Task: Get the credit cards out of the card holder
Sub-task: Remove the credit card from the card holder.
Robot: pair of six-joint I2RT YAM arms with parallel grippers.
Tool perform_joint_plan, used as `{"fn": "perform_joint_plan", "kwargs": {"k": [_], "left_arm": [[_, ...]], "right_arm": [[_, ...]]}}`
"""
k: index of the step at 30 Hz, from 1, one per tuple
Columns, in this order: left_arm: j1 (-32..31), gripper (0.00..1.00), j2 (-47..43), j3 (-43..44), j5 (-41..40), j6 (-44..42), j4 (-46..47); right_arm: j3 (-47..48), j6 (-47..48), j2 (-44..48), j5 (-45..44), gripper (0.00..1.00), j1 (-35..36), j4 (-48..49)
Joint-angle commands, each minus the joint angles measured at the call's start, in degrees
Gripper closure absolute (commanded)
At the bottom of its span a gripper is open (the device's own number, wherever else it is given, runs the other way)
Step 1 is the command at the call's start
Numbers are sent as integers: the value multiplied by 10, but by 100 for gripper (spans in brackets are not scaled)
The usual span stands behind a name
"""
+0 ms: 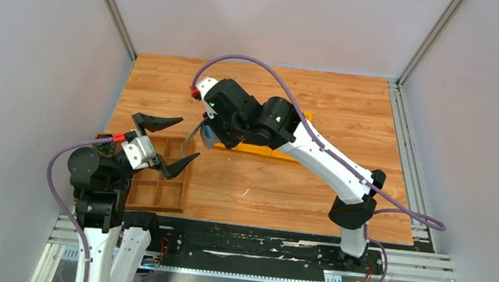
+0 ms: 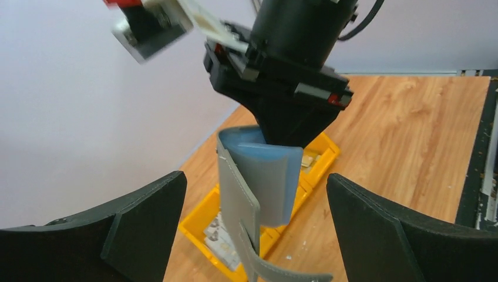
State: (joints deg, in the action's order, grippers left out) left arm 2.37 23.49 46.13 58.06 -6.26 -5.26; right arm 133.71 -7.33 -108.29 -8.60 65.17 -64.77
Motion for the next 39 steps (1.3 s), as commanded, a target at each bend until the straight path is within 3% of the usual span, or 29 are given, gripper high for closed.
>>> {"fn": "perform_joint_plan", "kwargs": {"k": [1,3,11,16,19,25,29,33,35,39], "left_arm": [[-15,0,24,-29,10,-11,3],[-17,0,36,-29,-7,-21,1],[-126,0,35,-53,-87,-105,-51],[-233,0,35,-90,-268,-186,-55],[-243,0,38,-98,-348,-191,-13],[-248,0,48,-101,-361,-205,-9],[-248,9,27,-113,-442,-218,14],[-249,19,10,-99,-441,-210,-11],[-249,32,-3,-93,-438,-202,-24],[-249,71,-23,-92,-446,-192,-34]], "right_arm": [[93,46,-49,-106,100,47,-67],[122,53,-66,-127,100,58,-72],[120,57,-73,-151,100,82,-31],[126,54,-82,-147,100,94,-19],[111,53,-77,-150,100,95,-18],[101,47,-72,-129,100,94,-7],[81,47,-61,-127,100,92,-2],[52,40,-46,-118,100,83,4],[38,37,-37,-112,100,78,7],[11,34,-19,-98,100,74,20]]}}
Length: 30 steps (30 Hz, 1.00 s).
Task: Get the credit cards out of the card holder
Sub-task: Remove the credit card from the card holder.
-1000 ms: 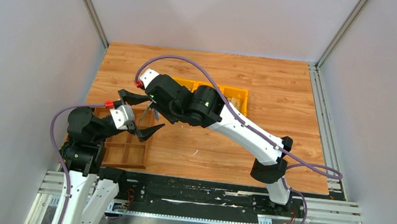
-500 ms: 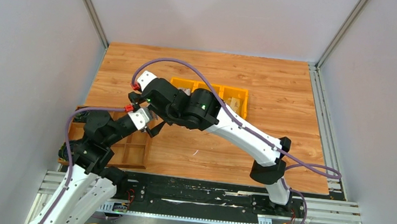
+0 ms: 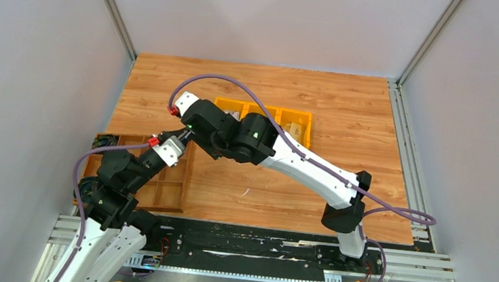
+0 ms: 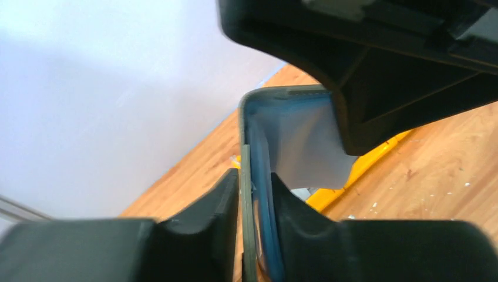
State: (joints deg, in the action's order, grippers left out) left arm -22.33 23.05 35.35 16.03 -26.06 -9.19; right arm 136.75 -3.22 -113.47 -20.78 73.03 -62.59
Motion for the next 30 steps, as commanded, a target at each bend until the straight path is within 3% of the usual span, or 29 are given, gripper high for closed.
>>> {"fn": "perform_joint_plan", "kwargs": {"k": [1,7,8,10,13,19,24,30], "left_arm": [[-2,75,-20,17,-29,6,2],[-2,100,-19,23,-4,28,-1],[-2,100,-16,26,5,41,1],[-2,100,-5,34,10,69,7],[-1,100,7,54,25,105,12],[-1,100,32,104,109,185,21],[-1,100,57,145,162,237,6],[-1,100,69,174,171,254,-7]], "right_arm": [[-24,-7,37,30,98,-6,2],[-86,-16,82,115,83,-23,44],[-105,-18,94,139,80,-28,64],[-158,-17,124,194,55,-39,94],[-254,0,197,250,43,-48,170],[-476,68,371,248,32,-53,366],[-526,93,418,228,28,-57,434],[-603,102,457,263,23,-56,554]]}}
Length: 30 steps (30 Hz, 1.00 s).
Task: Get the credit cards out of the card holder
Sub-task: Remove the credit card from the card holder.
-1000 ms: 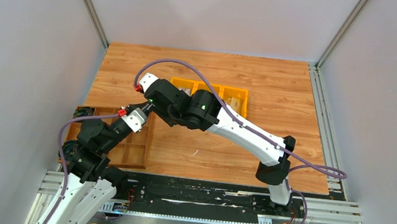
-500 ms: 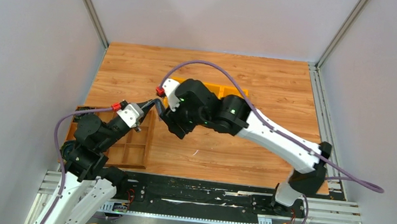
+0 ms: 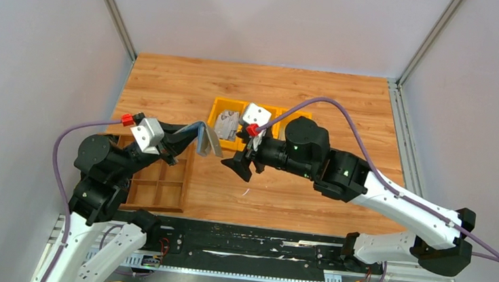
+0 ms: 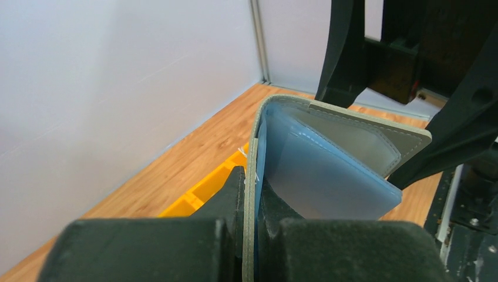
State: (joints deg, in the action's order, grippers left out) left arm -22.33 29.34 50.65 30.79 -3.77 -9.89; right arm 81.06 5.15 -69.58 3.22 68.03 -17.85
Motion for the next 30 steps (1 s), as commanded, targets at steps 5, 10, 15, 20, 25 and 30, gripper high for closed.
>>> {"fn": "perform_joint_plan", "kwargs": {"k": [5,10,15,20,25,30], "left_arm": [[-1,100,7,27,7,35,-1],[-1,100,7,30,-4,58,-15],[-1,100,7,34,-5,63,-18],[-1,100,9,39,-16,63,-22],[-1,100,11,44,-21,65,-22],[-1,100,12,50,-23,61,-27]], "right_arm": [[-120,24,40,28,22,8,246],[-165,53,52,-30,21,31,355],[-177,96,48,-93,21,63,412],[-184,142,36,-131,21,99,438],[-188,184,19,-176,20,131,467],[-182,194,6,-193,20,141,485]]}}
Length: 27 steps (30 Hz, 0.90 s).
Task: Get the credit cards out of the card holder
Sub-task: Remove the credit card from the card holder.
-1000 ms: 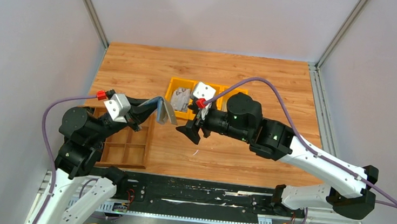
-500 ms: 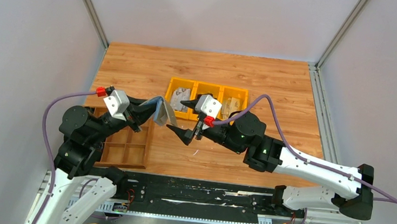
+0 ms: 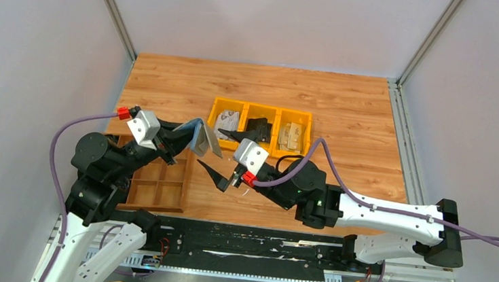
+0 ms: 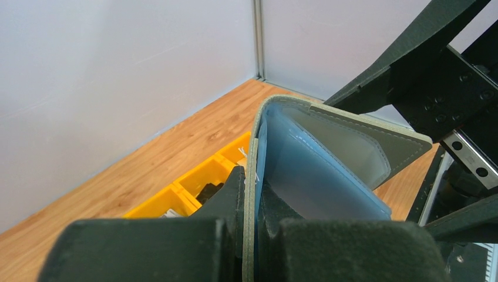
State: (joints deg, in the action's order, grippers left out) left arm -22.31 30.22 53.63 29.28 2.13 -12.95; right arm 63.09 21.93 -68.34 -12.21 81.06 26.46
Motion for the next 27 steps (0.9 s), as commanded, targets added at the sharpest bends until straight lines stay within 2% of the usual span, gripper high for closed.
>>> {"fn": "perform_joint_plan", "kwargs": {"k": [1,10,15,21,24,27], "left_arm": [[-1,100,4,21,-9,1,2],[-1,100,3,27,-7,-2,-1],[-1,100,3,26,-4,0,-1],[-1,100,5,28,7,4,2],[-1,100,5,30,21,8,0],[-1,100,6,32,34,9,-5]], "right_arm": [[1,27,-10,-48,20,11,44],[24,38,-32,-122,21,12,51],[22,29,-25,-124,29,12,57],[15,39,-27,-180,42,13,103],[15,44,-33,-184,42,11,115],[24,29,-36,-147,42,11,91]]}}
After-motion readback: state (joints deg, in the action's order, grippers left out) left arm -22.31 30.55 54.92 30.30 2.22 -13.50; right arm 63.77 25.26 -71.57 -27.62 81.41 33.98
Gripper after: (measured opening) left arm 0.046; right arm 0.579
